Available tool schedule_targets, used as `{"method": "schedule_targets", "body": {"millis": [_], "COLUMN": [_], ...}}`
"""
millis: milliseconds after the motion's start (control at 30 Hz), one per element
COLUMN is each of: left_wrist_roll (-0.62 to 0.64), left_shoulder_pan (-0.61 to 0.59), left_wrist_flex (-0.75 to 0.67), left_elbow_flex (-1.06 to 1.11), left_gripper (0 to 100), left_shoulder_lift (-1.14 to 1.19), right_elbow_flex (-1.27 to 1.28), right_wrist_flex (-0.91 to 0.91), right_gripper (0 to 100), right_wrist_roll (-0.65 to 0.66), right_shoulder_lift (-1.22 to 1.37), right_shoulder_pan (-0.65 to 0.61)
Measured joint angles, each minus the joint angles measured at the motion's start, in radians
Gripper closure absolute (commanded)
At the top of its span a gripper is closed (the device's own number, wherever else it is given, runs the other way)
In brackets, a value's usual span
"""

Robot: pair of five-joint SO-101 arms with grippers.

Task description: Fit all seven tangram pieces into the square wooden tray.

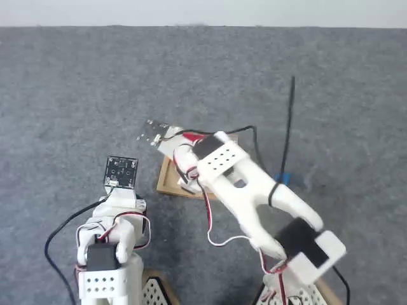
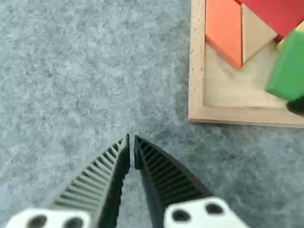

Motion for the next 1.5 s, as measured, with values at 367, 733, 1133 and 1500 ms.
{"method": "schedule_targets", "body": {"millis": [367,733,1133,1500], "left_wrist_roll": [0.0,0.0,0.0,0.0], "left_shoulder_pan": [0.0,0.0,0.0,0.0], "left_wrist_flex": [0.0,0.0,0.0,0.0], "left_elbow_flex": [0.0,0.0,0.0,0.0], "left_gripper": [98,98,98,98], "left_shoulder_lift": [0.0,0.0,0.0,0.0], "right_elbow_flex": [-0.003,-0.005,-0.005,-0.005], "right_wrist_flex": [-0.083,-0.083,-0.083,-0.083], "right_gripper": [99.1,98.9,89.5,80.0], "right_wrist_roll": [-0.141,-0.256,-0.304,-0.288], "right_shoulder_lift": [0.046,0.046,0.046,0.046], "right_shoulder_pan": [0.002,0.002,0.002,0.002]}}
